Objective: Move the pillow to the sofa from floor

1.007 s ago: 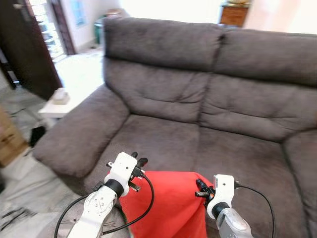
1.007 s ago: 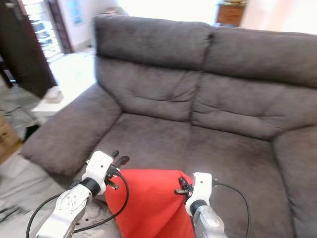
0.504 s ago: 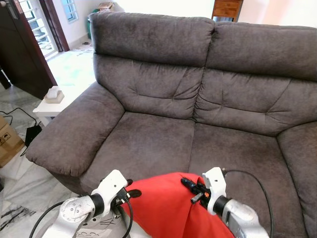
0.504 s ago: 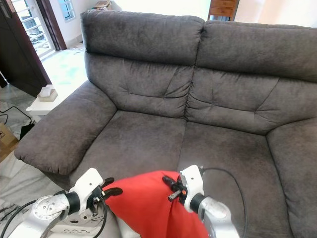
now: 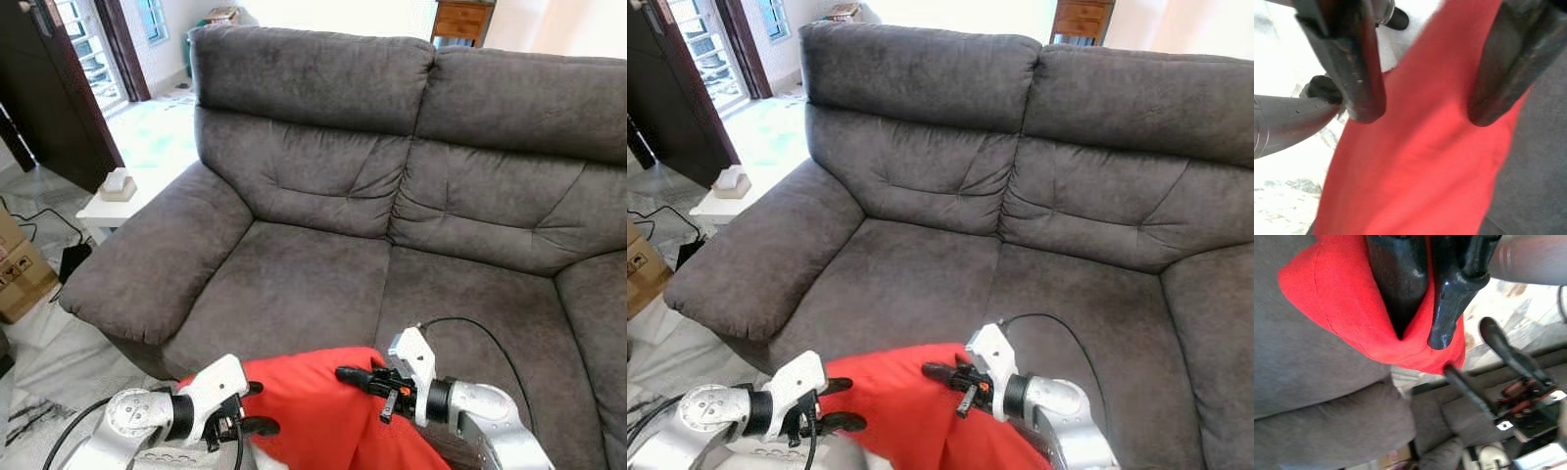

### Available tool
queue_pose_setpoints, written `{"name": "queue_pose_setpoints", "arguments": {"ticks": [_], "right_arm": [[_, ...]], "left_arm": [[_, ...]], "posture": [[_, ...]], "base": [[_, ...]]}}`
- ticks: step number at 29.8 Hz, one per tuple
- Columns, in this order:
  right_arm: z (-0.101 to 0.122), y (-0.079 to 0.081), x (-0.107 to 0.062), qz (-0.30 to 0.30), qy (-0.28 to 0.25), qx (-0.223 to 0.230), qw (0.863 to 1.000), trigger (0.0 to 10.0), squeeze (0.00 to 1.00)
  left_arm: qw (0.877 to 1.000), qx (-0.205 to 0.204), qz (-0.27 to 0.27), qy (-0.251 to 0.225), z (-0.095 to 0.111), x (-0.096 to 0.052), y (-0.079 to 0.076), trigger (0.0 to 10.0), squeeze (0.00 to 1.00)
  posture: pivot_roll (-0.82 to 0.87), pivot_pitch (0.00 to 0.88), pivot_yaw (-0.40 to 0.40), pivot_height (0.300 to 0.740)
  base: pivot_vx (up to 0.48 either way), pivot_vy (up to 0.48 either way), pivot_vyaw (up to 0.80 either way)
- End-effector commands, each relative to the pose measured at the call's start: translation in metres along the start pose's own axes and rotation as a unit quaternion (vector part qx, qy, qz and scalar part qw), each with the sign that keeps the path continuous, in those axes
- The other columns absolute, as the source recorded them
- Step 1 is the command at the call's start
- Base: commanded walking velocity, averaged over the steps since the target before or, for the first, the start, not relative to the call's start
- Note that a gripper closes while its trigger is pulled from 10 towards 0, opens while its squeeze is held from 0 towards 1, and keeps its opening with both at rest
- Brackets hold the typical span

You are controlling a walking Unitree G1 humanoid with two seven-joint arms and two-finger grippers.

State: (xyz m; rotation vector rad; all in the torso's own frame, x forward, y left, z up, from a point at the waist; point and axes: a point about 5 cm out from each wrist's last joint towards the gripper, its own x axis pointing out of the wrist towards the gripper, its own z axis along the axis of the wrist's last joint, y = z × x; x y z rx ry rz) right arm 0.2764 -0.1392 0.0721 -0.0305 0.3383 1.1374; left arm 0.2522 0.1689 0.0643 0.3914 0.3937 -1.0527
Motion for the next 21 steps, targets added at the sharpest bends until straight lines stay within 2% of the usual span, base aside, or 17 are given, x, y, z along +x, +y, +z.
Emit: {"name": "queue_pose_setpoints", "arguments": {"ticks": [1, 8, 14, 21], "right_arm": [[0.027, 0.006, 0.003, 0.042, -0.048, -0.038, 0.997, 10.0, 0.0], [0.024, 0.012, -0.002, 0.072, -0.027, -0.04, 0.996, 10.0, 0.0], [0.03, 0.015, -0.008, 0.085, -0.032, -0.04, 0.995, 10.0, 0.0], [0.033, 0.018, -0.012, 0.101, -0.029, -0.044, 0.994, 10.0, 0.0]], "left_arm": [[1.0, 0.004, 0.005, 0.013, -0.005, -0.002, 0.003, 10.0, 1.0], [1.0, 0.002, 0.0, 0.005, -0.003, -0.001, 0.005, 10.0, 1.0], [1.0, 0.006, -0.012, 0.027, -0.012, -0.002, 0.004, 10.0, 1.0], [0.996, 0.027, 0.002, 0.079, -0.029, -0.004, 0.008, 10.0, 1.0]], "posture": [[0.09, 0.074, 0.009, 0.74], [0.09, 0.071, 0.012, 0.74], [0.09, 0.058, 0.016, 0.74], [0.09, 0.048, 0.016, 0.74]], "base": [[0.0, 0.0, 0.0], [0.0, 0.0, 0.0], [0.0, 0.0, 0.0], [0.0, 0.0, 0.0]]}}
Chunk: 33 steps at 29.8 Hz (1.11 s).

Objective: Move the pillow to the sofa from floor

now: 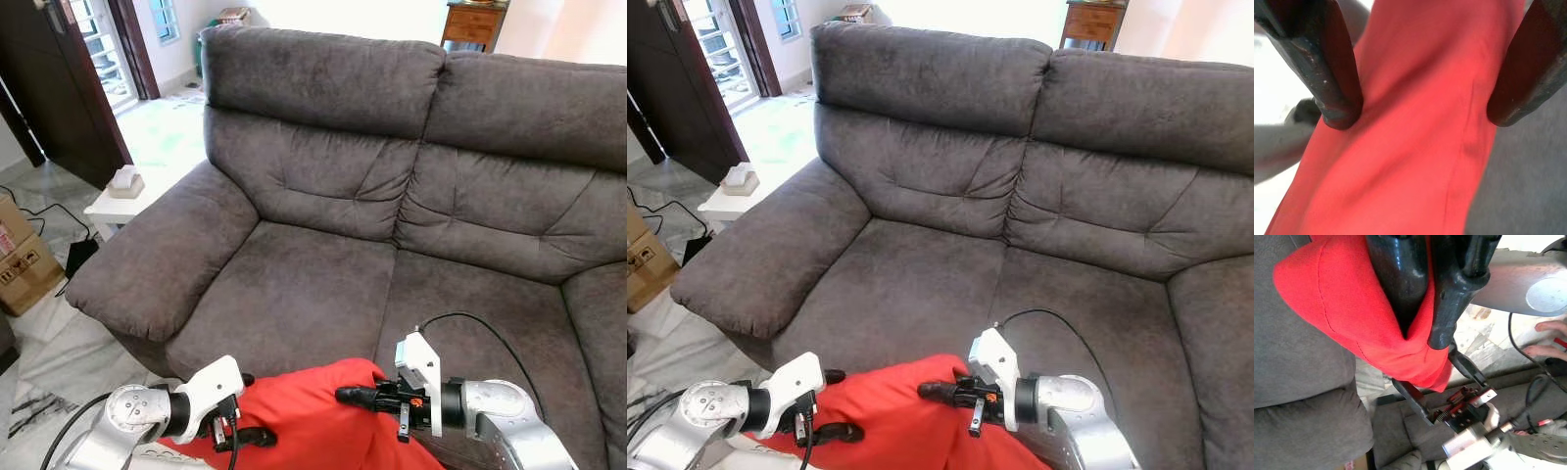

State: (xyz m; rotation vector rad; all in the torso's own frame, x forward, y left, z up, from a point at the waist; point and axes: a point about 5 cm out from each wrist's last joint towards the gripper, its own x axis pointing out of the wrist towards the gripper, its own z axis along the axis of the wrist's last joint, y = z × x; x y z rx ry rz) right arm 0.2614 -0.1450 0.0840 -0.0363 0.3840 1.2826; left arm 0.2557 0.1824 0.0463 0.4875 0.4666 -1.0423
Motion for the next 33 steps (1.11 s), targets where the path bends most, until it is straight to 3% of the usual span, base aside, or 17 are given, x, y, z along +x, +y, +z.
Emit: {"name": "queue_pose_setpoints", "arguments": {"ticks": [1, 2, 15, 23, 25, 26, 27, 28, 33], "right_arm": [[0.027, 0.004, 0.0, 0.026, -0.049, -0.048, 0.997, 10.0, 0.0], [0.028, 0.004, -0.002, 0.024, -0.048, -0.049, 0.997, 10.0, 0.0], [0.032, 0.002, -0.011, 0.019, -0.043, -0.051, 0.998, 10.0, 0.0], [0.033, 0.0, -0.017, 0.012, -0.039, -0.051, 0.998, 10.0, 0.0], [0.033, 0.0, -0.017, 0.013, -0.038, -0.05, 0.998, 10.0, 0.0], [0.033, 0.0, -0.017, 0.012, -0.037, -0.05, 0.998, 10.0, 0.0], [0.033, 0.0, -0.017, 0.012, -0.037, -0.05, 0.998, 10.0, 0.0], [0.033, 0.0, -0.016, 0.012, -0.037, -0.05, 0.998, 10.0, 0.0], [0.033, 0.0, -0.016, 0.012, -0.04, -0.048, 0.998, 10.0, 0.0]], "left_arm": [[0.999, 0.009, -0.006, 0.042, -0.013, -0.004, -0.002, 10.0, 0.49], [0.998, 0.013, -0.013, 0.055, -0.018, -0.004, -0.004, 10.0, 0.0], [0.992, 0.033, -0.005, 0.125, -0.045, -0.015, -0.003, 10.0, 0.0], [0.983, 0.05, -0.02, 0.177, -0.068, -0.02, -0.014, 10.0, 0.0], [0.985, 0.041, -0.004, 0.17, -0.068, -0.019, -0.013, 10.0, 0.0], [0.986, 0.036, 0.005, 0.164, -0.067, -0.018, -0.012, 7.4, 0.0], [0.986, 0.034, 0.011, 0.16, -0.067, -0.017, -0.011, 7.4, 0.0], [0.987, 0.035, 0.018, 0.159, -0.066, -0.016, -0.009, 0.0, 0.0], [0.988, 0.041, 0.025, 0.145, -0.062, -0.011, -0.008, 0.0, 0.0]], "posture": [[0.09, 0.045, 0.016, 0.74], [0.09, 0.045, 0.016, 0.74], [0.08, 0.045, 0.013, 0.74], [0.08, 0.061, 0.003, 0.74], [0.08, 0.061, 0.003, 0.74], [0.08, 0.066, 0.0, 0.74], [0.08, 0.066, 0.0, 0.74], [0.08, 0.068, -0.001, 0.74], [0.08, 0.071, -0.004, 0.74]], "base": [[0.0, 0.0, 0.0], [0.0, 0.0, 0.0], [0.0, 0.0, 0.0], [0.0, 0.0, 0.0], [0.0, 0.0, 0.0], [0.0, 0.0, 0.0], [0.0, 0.0, 0.0], [0.0, 0.0, 0.0], [0.0, 0.0, 0.0]]}}
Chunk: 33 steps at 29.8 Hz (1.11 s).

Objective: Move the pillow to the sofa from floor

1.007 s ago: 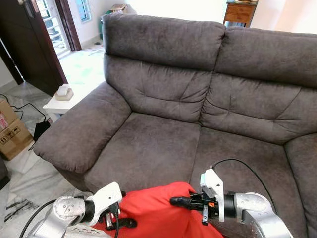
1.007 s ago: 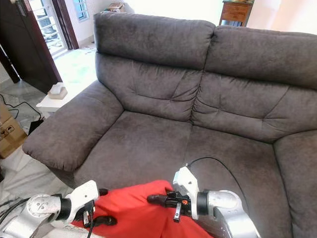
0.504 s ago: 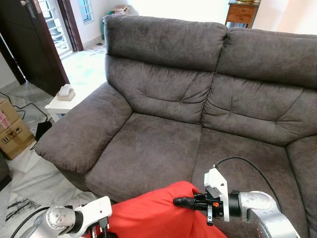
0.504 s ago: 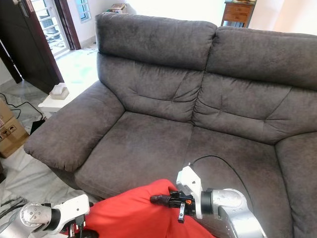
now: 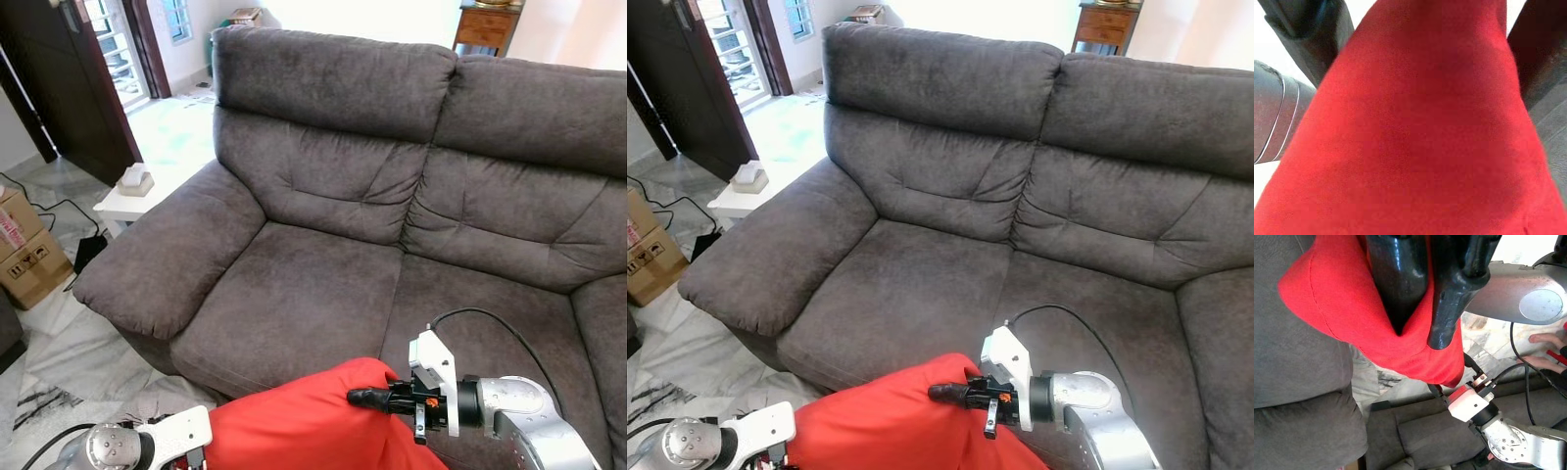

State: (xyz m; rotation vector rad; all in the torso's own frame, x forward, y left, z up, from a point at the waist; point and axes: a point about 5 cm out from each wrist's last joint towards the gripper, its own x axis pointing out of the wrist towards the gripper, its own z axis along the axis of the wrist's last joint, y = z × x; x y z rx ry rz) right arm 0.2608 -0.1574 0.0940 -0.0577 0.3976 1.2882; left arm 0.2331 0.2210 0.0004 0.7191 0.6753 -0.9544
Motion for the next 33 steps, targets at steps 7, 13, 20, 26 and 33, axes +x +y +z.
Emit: {"name": "queue_pose_setpoints", "arguments": {"ticks": [7, 13, 20, 26, 33], "right_arm": [[0.026, 0.0, -0.003, 0.002, -0.049, -0.044, 0.998, 10.0, 0.0], [0.024, 0.0, -0.003, -0.001, -0.047, -0.042, 0.998, 10.0, 0.0], [0.023, -0.002, -0.003, -0.007, -0.046, -0.043, 0.998, 10.0, 0.0], [0.022, -0.002, -0.002, -0.009, -0.046, -0.042, 0.998, 10.0, 0.0], [0.021, -0.002, -0.001, -0.009, -0.045, -0.042, 0.998, 10.0, 0.0]], "left_arm": [[1.0, 0.003, 0.005, -0.011, 0.004, 0.001, 0.005, 0.0, 0.0], [1.0, 0.016, -0.014, -0.007, 0.003, 0.0, 0.002, 0.0, 0.0], [1.0, 0.024, -0.014, -0.007, 0.004, -0.001, 0.004, 0.0, 0.0], [0.999, 0.023, -0.009, -0.023, 0.011, 0.002, 0.006, 0.0, 0.0], [0.999, 0.024, -0.012, -0.028, 0.013, 0.003, 0.005, 0.0, 0.0]], "posture": [[0.08, 0.076, -0.006, 0.74], [0.08, 0.076, -0.005, 0.74], [0.08, 0.075, -0.005, 0.74], [0.07, 0.064, -0.005, 0.74], [0.07, 0.052, -0.005, 0.74]], "base": [[0.0, 0.0, 0.0], [0.0, 0.0, 0.0], [0.0, 0.0, 0.0], [0.0, 0.0, 0.0], [0.0, 0.0, 0.0]]}}
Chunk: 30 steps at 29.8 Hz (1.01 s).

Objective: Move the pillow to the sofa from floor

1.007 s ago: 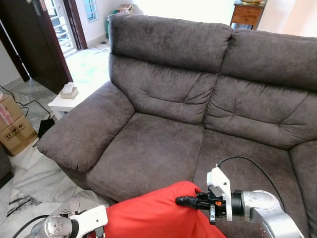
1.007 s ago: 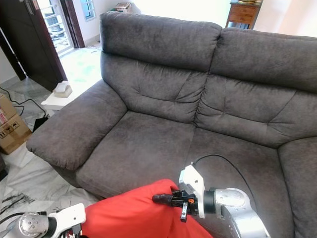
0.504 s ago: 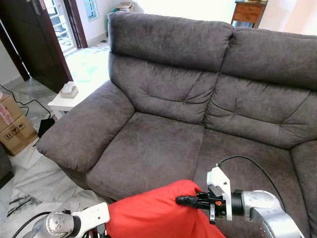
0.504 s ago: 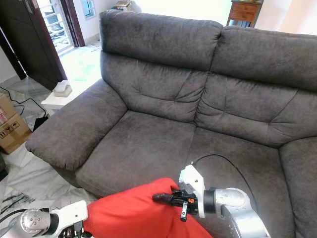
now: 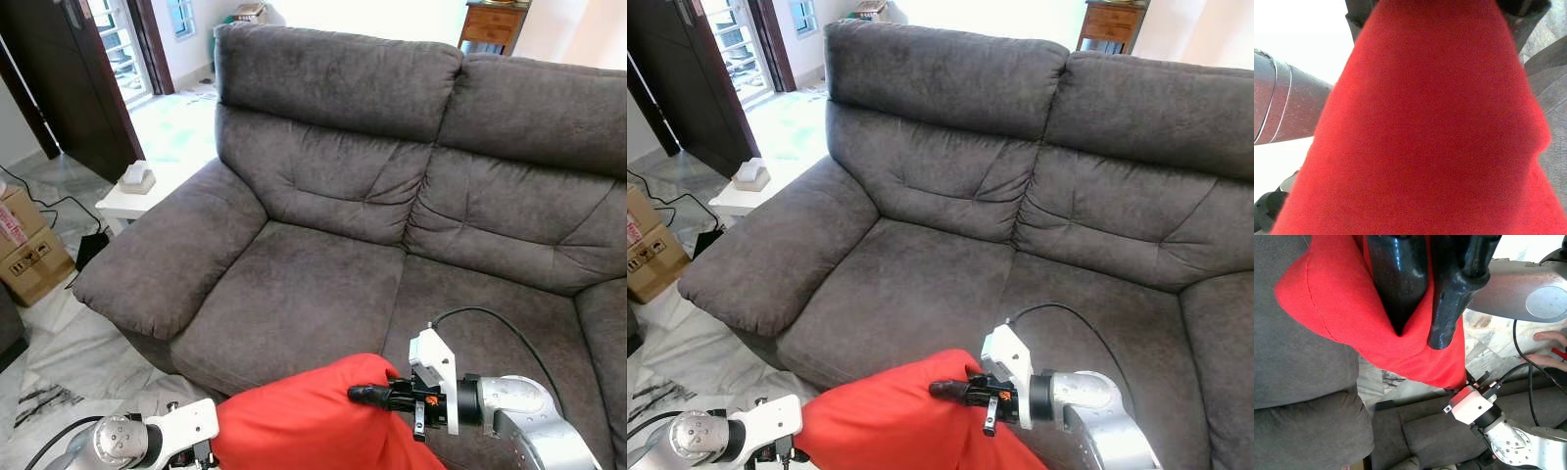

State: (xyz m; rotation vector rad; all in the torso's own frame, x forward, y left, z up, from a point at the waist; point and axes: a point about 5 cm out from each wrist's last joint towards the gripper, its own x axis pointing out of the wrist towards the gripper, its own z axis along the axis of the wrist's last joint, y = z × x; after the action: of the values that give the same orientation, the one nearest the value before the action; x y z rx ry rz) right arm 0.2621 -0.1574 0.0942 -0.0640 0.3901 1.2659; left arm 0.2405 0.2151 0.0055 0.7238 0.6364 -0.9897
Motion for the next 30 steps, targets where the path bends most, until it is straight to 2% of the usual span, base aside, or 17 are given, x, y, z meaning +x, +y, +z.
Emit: {"name": "queue_pose_setpoints", "arguments": {"ticks": [1, 10, 22, 30], "right_arm": [[0.02, -0.001, -0.001, 0.003, -0.044, -0.039, 0.998, 10.0, 0.0], [0.019, 0.0, 0.001, 0.006, -0.045, -0.036, 0.998, 10.0, 0.0], [0.013, 0.001, 0.006, 0.003, -0.043, -0.03, 0.999, 10.0, 0.0], [0.001, -0.002, 0.014, -0.032, -0.044, -0.015, 0.998, 10.0, 0.0]], "left_arm": [[1.0, 0.008, -0.006, -0.01, 0.003, 0.001, -0.001, 0.0, 0.0], [1.0, 0.004, -0.008, -0.017, 0.005, 0.002, -0.003, 0.0, 0.0], [0.999, -0.005, 0.008, -0.051, 0.018, 0.002, 0.001, 0.0, 0.0], [0.991, -0.036, 0.048, -0.122, 0.043, -0.001, 0.009, 0.0, 0.0]], "posture": [[0.07, 0.052, -0.005, 0.74], [0.08, 0.048, -0.006, 0.74], [0.08, 0.048, -0.002, 0.74], [0.08, 0.062, -0.007, 0.74]], "base": [[0.0, 0.0, 0.0], [0.0, 0.0, 0.0], [0.0, 0.0, 0.0], [0.0, 0.0, 0.0]]}}
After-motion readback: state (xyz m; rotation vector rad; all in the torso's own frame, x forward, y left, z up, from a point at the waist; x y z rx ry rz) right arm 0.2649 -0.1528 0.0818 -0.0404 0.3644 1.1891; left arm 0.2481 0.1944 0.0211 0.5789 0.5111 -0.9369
